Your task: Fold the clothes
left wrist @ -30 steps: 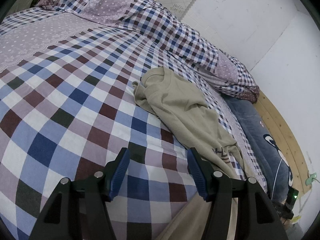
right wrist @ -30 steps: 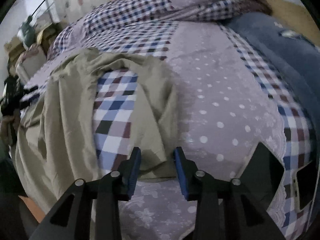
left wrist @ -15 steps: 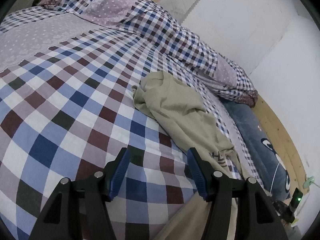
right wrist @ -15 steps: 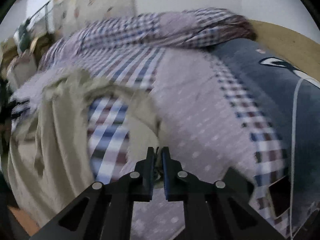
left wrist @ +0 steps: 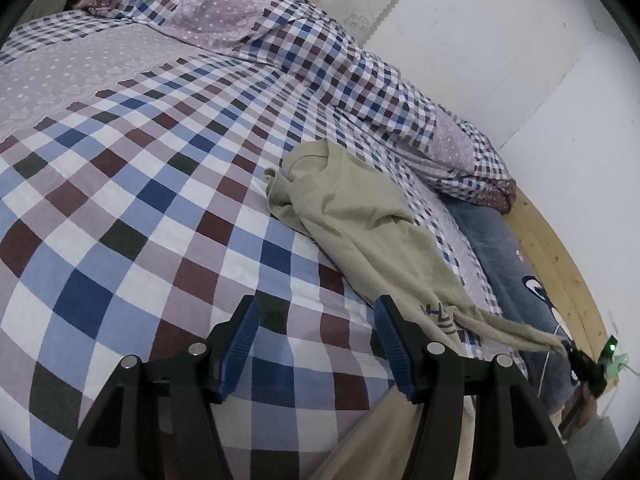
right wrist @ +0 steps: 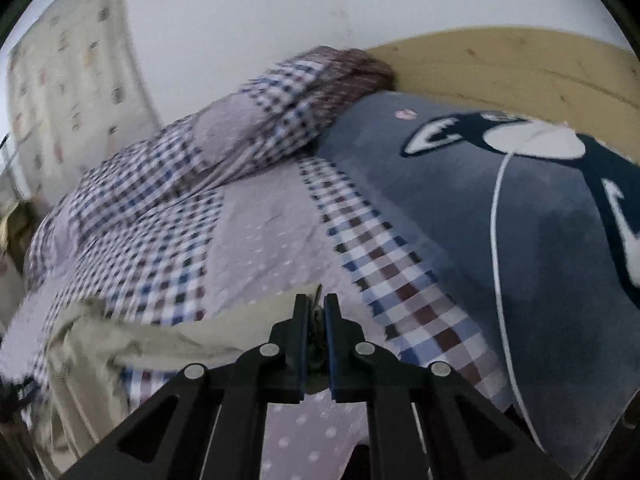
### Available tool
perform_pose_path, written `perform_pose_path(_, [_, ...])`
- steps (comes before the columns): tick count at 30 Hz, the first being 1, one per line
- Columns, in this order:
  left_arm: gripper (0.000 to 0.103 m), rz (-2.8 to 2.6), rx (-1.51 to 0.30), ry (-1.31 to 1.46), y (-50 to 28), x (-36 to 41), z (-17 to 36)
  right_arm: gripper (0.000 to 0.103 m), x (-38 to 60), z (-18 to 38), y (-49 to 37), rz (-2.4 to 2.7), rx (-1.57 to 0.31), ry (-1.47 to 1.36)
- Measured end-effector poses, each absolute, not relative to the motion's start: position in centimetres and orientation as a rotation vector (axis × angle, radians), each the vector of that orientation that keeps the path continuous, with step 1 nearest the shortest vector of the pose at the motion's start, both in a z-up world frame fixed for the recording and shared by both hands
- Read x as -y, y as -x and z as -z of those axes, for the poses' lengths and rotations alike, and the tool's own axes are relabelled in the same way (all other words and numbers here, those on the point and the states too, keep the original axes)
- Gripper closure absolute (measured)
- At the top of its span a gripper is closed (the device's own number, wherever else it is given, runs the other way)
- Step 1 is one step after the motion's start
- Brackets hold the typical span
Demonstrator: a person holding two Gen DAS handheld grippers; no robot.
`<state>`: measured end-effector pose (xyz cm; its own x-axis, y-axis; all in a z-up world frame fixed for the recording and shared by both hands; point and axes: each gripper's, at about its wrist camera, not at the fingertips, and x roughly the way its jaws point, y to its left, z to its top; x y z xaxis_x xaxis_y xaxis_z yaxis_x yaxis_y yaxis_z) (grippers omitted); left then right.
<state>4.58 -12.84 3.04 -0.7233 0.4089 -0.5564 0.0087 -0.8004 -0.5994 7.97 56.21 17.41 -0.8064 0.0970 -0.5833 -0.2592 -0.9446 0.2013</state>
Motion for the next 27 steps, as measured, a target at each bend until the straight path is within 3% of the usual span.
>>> perform_pose_path(5, [0.04,-2.583,0.845,1.046,-4.3,12.6,-2.9,0.097,-60.9,-16.2,-3.7,-2.666,-0.642,0.93])
perform_pose_path(13, [0.04,-2.585,0.813,1.056,-4.2,12.4,-2.7,0.093,-62.1,-14.6,-0.4,-2.607,-0.43,0.99])
perform_pose_path(15, [0.04,-2.587,0.802,1.061,-4.1,12.3,-2.6,0.087,-61.8,-13.7,0.0,-2.603,-0.387,1.04])
perform_pose_path(17, [0.04,-2.591,0.787,1.065,-4.1,12.1,-2.6,0.057,-61.7,-12.4,0.6,-2.585,-0.359,1.104])
perform_pose_path(18, [0.04,-2.593,0.779,1.067,-4.1,12.0,-2.5,0.054,-61.8,-11.5,1.0,-2.568,-0.353,1.144])
perform_pose_path(24, [0.04,-2.601,0.746,1.074,-4.2,11.6,-2.5,0.053,-63.1,-6.4,2.7,-2.427,-0.462,1.386])
perform_pose_path(27, [0.04,-2.601,0.738,1.074,-4.2,11.5,-2.5,0.054,-62.7,-5.4,3.5,-2.421,-0.391,1.425])
